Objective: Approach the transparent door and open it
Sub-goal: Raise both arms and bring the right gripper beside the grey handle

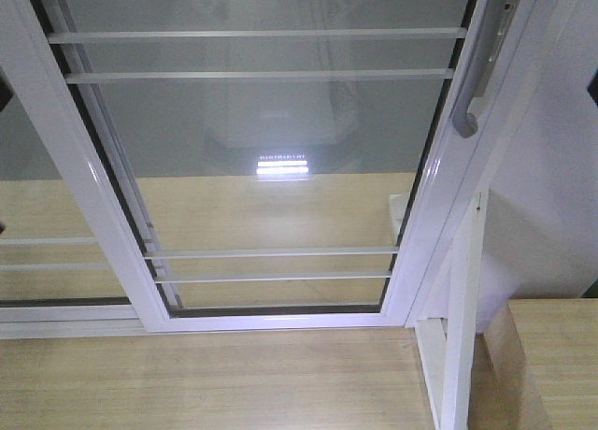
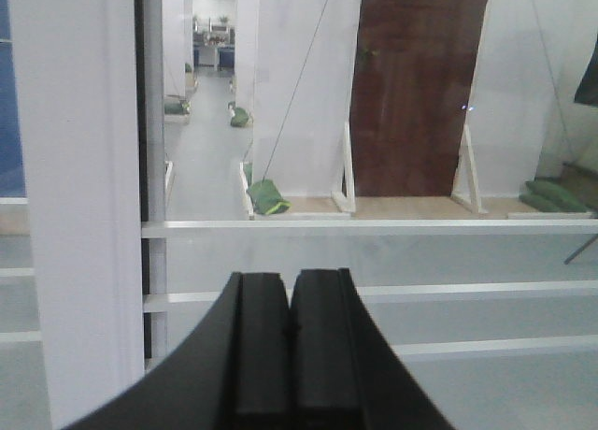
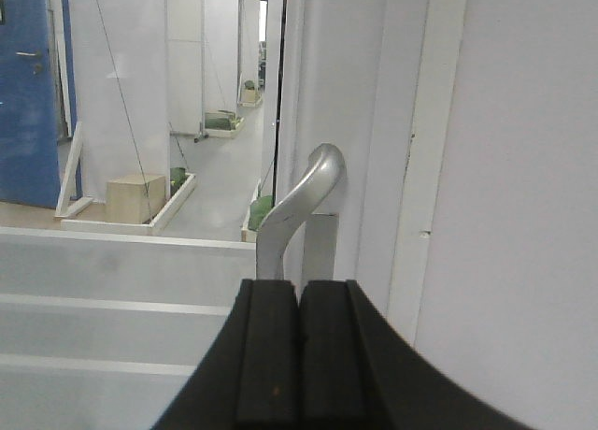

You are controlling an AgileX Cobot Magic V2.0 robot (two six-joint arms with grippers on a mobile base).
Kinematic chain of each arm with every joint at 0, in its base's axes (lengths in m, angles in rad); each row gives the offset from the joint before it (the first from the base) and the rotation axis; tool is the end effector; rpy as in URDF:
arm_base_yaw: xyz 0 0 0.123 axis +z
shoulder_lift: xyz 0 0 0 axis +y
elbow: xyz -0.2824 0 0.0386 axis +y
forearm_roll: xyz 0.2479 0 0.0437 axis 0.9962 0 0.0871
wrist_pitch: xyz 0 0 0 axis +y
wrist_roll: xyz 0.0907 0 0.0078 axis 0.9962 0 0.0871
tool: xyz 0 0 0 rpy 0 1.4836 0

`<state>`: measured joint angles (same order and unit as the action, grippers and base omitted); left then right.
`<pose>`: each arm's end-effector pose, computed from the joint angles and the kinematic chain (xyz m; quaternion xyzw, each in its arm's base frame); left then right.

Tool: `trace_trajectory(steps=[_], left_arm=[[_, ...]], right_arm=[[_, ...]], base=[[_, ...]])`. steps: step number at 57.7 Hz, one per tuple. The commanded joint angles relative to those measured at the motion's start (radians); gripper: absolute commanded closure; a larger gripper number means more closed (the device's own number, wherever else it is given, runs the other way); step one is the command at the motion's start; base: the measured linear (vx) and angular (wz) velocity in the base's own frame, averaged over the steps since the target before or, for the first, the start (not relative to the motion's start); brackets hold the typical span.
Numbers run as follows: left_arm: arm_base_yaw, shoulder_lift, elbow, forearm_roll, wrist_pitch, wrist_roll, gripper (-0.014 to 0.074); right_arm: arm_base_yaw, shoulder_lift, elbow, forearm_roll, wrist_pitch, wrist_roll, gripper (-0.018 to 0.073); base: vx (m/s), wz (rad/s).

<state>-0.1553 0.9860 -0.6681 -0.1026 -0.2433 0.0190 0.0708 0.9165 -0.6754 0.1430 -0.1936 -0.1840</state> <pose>0.2142 -0.0313 0.3447 0.0175 0.7029 -0.0751 0.7071 0.2005 0.0117 0.3571 -0.0298 0.6930 0.0003 0.7203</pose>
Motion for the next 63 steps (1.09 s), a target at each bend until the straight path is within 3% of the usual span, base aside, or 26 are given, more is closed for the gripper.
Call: trace_trajectory(steps=[1, 13, 23, 33, 43, 56, 63], left_arm=[[-0.006, 0.116, -0.126, -0.008, -0.101, 0.001, 0.0594], [-0.006, 0.284, -0.217, -0.008, -0.125, 0.001, 0.0593], [-0.006, 0.304, -0.212, -0.008, -0.137, 0.001, 0.0588], [-0.006, 0.303, -0.212, 0.003, -0.14, 0.001, 0.0551], [-0.006, 0.304, -0.212, 0.003, -0.142, 0.001, 0.0453], [-0.006, 0.304, -0.212, 0.002, -0.142, 0.001, 0.0231], [-0.006, 0.304, -0.212, 0.001, -0.142, 0.001, 0.0123]], right_arm=[[-0.004, 0.07, -0.077, -0.004, -0.136, 0.005, 0.0562], [-0.004, 0.162, -0.086, -0.001, -0.209, 0.005, 0.0562], [-0.004, 0.173, -0.086, -0.001, -0.201, 0.009, 0.0556], [-0.004, 0.175, -0.086, -0.005, -0.148, 0.008, 0.0494], [-0.003, 0.175, -0.086, -0.006, -0.105, 0.008, 0.0327], [-0.003, 0.175, -0.086, -0.005, -0.112, 0.009, 0.0034], [-0.003, 0.183, -0.086, 0.0, -0.134, 0.009, -0.0039]], base=[[0.0, 0.0], [0.0, 0.0], [0.0, 0.0], [0.0, 0.0], [0.0, 0.0], [0.0, 0.0], [0.0, 0.0]])
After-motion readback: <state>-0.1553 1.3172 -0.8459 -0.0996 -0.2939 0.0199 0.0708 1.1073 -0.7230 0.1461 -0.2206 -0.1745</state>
